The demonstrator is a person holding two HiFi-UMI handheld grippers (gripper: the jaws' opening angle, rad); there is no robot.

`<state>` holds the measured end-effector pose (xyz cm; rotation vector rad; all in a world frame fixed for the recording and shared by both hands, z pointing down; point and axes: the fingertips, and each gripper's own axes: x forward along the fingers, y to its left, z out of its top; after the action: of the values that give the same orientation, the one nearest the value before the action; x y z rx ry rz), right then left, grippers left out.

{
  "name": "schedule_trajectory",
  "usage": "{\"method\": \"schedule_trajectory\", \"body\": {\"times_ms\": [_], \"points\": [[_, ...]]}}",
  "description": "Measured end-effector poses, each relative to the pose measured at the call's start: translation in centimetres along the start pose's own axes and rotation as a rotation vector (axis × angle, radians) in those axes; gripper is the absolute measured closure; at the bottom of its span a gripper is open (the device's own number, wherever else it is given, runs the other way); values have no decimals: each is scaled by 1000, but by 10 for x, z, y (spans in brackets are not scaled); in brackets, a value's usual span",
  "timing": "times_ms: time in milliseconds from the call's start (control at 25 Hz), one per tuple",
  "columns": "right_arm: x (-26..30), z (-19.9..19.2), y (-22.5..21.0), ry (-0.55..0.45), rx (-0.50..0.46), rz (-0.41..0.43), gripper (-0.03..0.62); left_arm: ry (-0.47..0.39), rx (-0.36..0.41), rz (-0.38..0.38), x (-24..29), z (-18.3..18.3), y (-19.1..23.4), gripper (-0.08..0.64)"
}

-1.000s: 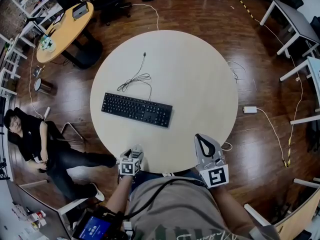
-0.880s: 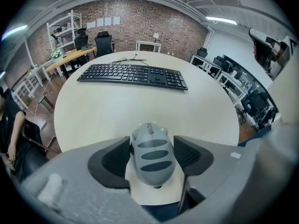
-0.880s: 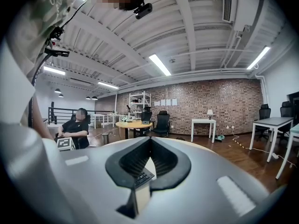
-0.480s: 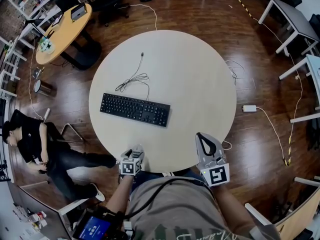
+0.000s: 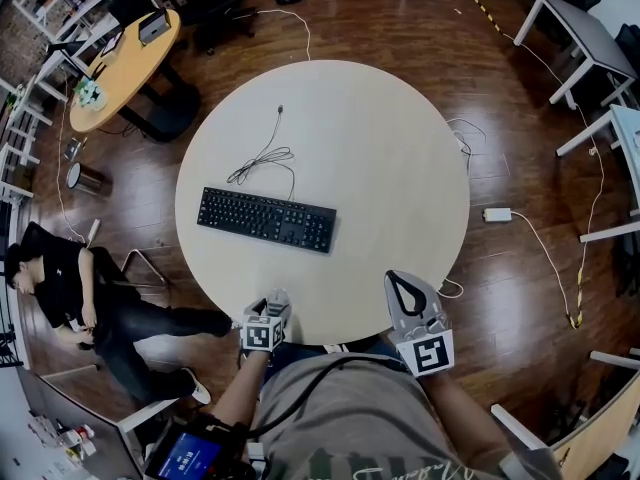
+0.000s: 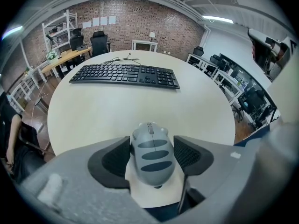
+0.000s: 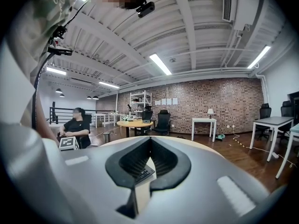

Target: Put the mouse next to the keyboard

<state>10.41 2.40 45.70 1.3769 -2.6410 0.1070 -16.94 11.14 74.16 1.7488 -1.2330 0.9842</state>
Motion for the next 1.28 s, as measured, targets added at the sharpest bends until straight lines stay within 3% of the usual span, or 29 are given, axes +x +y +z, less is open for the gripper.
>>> {"method": "schedule_trajectory", "body": {"times_ms": [600, 1280], "points": [[-8, -11, 22, 15, 18, 62, 588, 35, 45, -29, 7, 3, -26, 256], [-13, -20, 24, 18, 61, 75, 588, 52, 59, -47, 18, 13, -67, 258]]}}
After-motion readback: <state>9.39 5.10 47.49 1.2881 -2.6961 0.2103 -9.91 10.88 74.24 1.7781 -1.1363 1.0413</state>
